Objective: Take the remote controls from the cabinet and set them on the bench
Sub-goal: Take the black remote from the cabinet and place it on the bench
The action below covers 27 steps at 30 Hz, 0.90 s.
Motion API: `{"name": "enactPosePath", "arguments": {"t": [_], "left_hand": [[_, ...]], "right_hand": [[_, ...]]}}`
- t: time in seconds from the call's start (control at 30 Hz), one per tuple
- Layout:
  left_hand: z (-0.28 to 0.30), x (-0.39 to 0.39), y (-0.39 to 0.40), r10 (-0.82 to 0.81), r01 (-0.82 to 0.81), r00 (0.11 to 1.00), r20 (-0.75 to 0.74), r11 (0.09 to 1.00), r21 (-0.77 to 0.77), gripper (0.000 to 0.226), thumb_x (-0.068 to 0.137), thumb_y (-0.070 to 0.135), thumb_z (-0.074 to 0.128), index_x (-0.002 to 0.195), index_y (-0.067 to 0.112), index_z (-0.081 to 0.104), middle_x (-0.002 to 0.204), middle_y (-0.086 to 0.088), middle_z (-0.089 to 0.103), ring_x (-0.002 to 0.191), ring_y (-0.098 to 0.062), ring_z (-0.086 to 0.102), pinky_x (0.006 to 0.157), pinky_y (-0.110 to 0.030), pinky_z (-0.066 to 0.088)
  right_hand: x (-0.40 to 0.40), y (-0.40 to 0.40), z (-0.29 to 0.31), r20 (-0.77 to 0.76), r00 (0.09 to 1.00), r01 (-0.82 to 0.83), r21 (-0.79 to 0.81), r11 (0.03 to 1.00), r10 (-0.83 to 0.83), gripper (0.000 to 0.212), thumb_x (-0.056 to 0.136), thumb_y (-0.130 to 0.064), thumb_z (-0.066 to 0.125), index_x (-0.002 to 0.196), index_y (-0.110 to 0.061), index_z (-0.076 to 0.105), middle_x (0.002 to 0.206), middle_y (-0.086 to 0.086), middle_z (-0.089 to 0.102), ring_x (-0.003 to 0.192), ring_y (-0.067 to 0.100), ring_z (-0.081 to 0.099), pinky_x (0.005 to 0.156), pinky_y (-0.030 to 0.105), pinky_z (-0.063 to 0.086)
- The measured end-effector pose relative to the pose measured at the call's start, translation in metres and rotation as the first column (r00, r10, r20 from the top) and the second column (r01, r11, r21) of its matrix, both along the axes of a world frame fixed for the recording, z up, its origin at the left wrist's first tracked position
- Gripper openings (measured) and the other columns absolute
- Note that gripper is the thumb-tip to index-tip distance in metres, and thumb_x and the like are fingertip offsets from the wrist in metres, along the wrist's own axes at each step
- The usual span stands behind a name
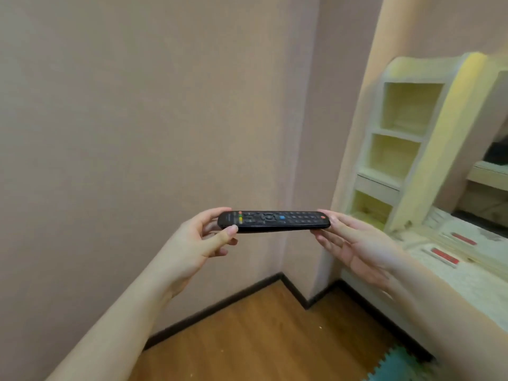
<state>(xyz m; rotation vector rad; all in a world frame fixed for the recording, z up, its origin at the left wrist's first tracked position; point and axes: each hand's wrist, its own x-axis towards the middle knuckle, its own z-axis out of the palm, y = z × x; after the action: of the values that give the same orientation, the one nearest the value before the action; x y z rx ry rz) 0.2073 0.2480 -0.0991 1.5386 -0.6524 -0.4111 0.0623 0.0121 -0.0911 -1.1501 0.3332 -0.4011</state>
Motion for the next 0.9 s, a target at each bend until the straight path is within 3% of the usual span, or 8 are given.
{"name": "enactPosePath", "arguments": {"t": [0.17, 0.47, 0.9], "left_hand": [[-0.009, -0.014, -0.087, -0.162, 0.163, 0.987, -0.015, 0.986, 0.022, 0.037, 0.090, 0.020, 0.064, 0.127, 0.023, 0.057, 0.114, 0.001, 0.070, 0.089, -0.013, 0.071, 0.074, -0.026, 0.053], [-0.023, -0.044, -0.245, -0.354, 0.355, 0.935, -0.028, 0.927, 0.124, 0.035, 0.091, 0.018, 0.063, 0.125, 0.024, 0.058, 0.110, 0.004, 0.072, 0.090, -0.013, 0.071, 0.080, -0.030, 0.053], [-0.049, -0.048, -0.413, -0.470, 0.479, 0.878, -0.092, 0.857, 0.189, 0.037, 0.093, 0.015, 0.060, 0.128, 0.023, 0.055, 0.117, 0.001, 0.070, 0.084, -0.010, 0.069, 0.069, -0.022, 0.053]], "right_hand": [[-0.051, -0.057, -0.010, -0.050, 0.983, 0.176, 0.027, 0.984, -0.174, 0.028, 0.096, -0.011, 0.049, 0.120, -0.004, 0.061, 0.116, 0.014, 0.068, 0.111, 0.024, 0.063, 0.088, 0.030, 0.054], [-0.121, -0.176, -0.023, -0.076, 0.933, 0.357, 0.072, 0.931, -0.352, 0.025, 0.094, -0.011, 0.051, 0.115, -0.008, 0.064, 0.105, 0.009, 0.073, 0.101, 0.019, 0.069, 0.087, 0.032, 0.055], [-0.143, -0.307, -0.066, -0.073, 0.879, 0.476, 0.176, 0.862, -0.471, 0.028, 0.096, -0.011, 0.050, 0.121, -0.007, 0.060, 0.105, 0.007, 0.072, 0.094, 0.015, 0.070, 0.086, 0.027, 0.056]]}}
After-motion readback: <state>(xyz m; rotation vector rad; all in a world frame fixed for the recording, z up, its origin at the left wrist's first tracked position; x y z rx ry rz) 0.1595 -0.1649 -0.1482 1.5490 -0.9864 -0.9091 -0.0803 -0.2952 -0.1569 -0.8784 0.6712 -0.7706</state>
